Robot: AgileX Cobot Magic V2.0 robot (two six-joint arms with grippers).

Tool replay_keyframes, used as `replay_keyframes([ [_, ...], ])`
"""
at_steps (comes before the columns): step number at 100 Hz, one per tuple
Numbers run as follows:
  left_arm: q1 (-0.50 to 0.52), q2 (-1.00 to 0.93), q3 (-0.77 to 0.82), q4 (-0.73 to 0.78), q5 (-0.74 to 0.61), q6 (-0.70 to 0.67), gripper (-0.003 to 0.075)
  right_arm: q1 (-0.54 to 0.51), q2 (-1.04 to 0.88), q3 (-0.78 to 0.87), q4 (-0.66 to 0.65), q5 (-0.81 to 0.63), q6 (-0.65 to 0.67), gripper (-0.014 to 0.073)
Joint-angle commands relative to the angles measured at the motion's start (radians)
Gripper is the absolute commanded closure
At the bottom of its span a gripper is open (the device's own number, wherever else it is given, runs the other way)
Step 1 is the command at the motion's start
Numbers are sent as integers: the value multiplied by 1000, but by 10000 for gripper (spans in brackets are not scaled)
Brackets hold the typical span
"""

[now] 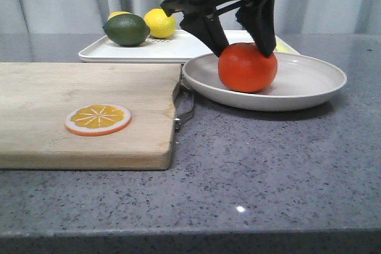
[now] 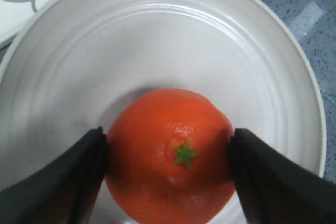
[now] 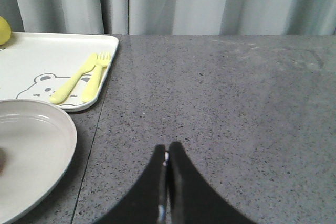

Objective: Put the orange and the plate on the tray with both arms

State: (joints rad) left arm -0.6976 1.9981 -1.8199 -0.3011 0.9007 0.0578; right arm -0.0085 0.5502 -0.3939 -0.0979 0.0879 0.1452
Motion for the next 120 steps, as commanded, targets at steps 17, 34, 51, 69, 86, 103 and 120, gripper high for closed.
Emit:
replay_keyframes([
  [17, -3, -56, -33, -22, -45, 3, 400, -7, 8, -39, -9, -79, -1, 660],
  [34, -1, -56, -33, -22, -57, 3, 280, -7, 8, -39, -9, -79, -1, 660],
  [51, -1, -56, -33, -22, -65, 3, 202, -7, 8, -39, -9, -78, -1, 660],
  [69, -1, -56, -37, -22, -65, 3, 202, -7, 8, -39, -9, -78, -1, 660],
  [86, -1, -56, -89, -20, -37, 3, 205, -7, 8, -39, -9, -78, -1, 660],
  [103, -1, -58, -144, -17, 5, 3, 206, -7, 8, -39, -9, -78, -1, 660],
  [120, 1, -74, -152, -11, 56, 3, 212, -7, 8, -39, -9, -78, -1, 660],
])
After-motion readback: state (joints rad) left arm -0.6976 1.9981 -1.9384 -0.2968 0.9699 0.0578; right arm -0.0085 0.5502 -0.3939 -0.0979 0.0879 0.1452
